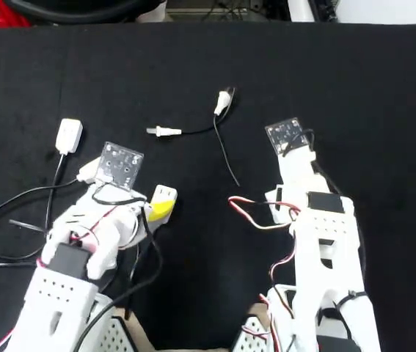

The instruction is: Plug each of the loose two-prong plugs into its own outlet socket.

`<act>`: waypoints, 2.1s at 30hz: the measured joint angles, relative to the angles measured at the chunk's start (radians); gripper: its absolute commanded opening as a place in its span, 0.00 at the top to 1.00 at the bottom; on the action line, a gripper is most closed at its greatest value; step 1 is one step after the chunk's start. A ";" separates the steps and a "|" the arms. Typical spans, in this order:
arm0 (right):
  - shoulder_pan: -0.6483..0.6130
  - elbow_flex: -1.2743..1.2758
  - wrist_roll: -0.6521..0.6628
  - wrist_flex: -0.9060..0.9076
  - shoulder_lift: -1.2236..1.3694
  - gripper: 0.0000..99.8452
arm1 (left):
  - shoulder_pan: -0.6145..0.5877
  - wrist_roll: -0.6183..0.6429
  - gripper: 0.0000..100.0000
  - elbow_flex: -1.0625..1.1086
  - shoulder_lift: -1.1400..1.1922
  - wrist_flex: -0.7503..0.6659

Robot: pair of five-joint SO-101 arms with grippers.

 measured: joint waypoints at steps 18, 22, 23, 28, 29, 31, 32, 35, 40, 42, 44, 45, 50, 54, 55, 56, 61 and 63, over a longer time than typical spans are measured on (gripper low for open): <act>0.000 0.012 0.000 -0.006 0.000 0.99 | 0.069 0.109 0.67 0.101 0.267 -0.192; 0.000 0.012 0.000 -0.006 0.000 0.99 | 0.069 0.109 0.70 -0.031 0.539 -0.206; 0.000 0.012 0.000 -0.006 0.000 0.99 | 0.069 0.109 0.71 -0.064 0.605 -0.206; 0.000 0.012 0.000 -0.006 0.000 0.99 | 0.069 0.109 0.71 -0.195 0.827 -0.193; 0.000 0.012 0.000 -0.006 0.000 0.99 | 0.069 0.109 0.71 -0.204 0.832 -0.189; 0.000 0.012 0.000 -0.006 0.000 0.99 | 0.069 0.109 0.72 -0.212 0.829 -0.184; 0.000 0.012 0.000 -0.006 0.000 0.99 | 0.069 0.109 0.74 -0.213 0.821 -0.181; 0.000 0.012 0.000 -0.006 0.000 0.99 | 0.069 0.109 0.75 -0.213 0.770 -0.181; 0.000 0.012 0.000 -0.006 0.000 0.99 | 0.069 0.109 0.72 -0.201 0.660 -0.160; 0.000 0.012 0.000 -0.006 0.000 0.99 | 0.069 0.109 0.72 -0.201 0.605 -0.101; 0.000 0.012 0.000 -0.006 0.000 0.99 | 0.074 0.109 0.72 -0.201 0.563 -0.058; 0.000 0.012 0.000 -0.006 0.000 0.99 | 0.086 0.109 0.72 -0.201 0.555 -0.058; 0.000 0.012 0.000 -0.006 0.000 0.99 | 0.189 0.164 0.73 -0.183 0.647 -0.190; 0.000 0.012 0.000 -0.006 0.000 0.99 | 0.193 0.175 0.73 -0.255 0.809 -0.203; 0.000 0.012 0.000 -0.006 0.000 0.99 | 0.180 0.175 0.73 -0.290 0.848 -0.190; 0.000 0.012 0.000 -0.006 0.000 0.99 | 0.163 0.175 0.73 -0.325 0.891 -0.172; 0.000 0.012 0.000 -0.006 0.000 0.99 | 0.091 0.173 0.73 -0.448 1.031 -0.091; 0.000 0.012 0.000 -0.006 0.000 0.99 | 0.071 0.173 0.73 -0.463 1.048 -0.071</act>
